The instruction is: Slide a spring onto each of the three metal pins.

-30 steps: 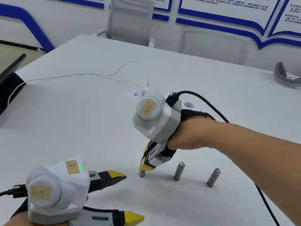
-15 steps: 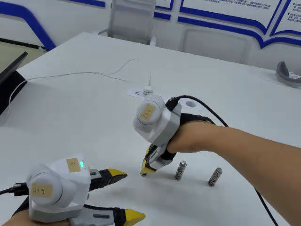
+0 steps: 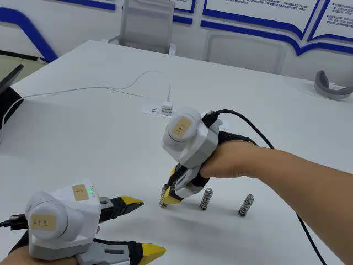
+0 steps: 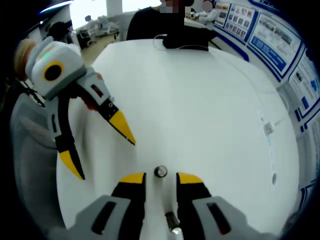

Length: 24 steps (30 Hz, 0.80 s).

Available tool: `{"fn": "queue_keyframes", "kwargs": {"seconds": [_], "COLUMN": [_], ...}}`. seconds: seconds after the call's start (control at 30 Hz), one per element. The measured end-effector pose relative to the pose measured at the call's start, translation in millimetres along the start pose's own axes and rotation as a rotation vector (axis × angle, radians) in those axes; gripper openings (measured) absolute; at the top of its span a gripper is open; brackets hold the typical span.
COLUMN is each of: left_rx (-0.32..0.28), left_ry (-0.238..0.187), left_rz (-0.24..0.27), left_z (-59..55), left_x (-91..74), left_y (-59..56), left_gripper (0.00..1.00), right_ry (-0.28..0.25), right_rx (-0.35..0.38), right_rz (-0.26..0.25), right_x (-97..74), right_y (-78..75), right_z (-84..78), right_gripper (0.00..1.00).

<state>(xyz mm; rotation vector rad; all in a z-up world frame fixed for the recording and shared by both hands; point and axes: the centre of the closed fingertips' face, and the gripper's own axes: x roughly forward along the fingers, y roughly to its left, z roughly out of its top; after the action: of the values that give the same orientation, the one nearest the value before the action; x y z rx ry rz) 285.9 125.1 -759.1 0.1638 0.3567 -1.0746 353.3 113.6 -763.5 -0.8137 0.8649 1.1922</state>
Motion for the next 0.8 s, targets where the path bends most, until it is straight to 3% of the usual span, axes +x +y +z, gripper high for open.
{"fn": "queue_keyframes", "kwargs": {"seconds": [0.6, 0.8], "left_rx": [-0.009, -0.011], "left_ry": [0.004, 0.007], "left_rz": [0.02, 0.027], "left_z": [3.2, 3.5], "left_x": [0.6, 0.6], "left_y": [9.0, 11.4], "left_gripper": [0.63, 0.63], "right_ry": [-0.119, -0.161], "right_rx": [0.091, 0.134], "right_rz": [-0.083, -0.12], "right_x": [-34.6, -46.9], "right_y": [-11.3, -14.5], "right_z": [-19.7, -34.4], "right_gripper": [0.37, 0.41]}}
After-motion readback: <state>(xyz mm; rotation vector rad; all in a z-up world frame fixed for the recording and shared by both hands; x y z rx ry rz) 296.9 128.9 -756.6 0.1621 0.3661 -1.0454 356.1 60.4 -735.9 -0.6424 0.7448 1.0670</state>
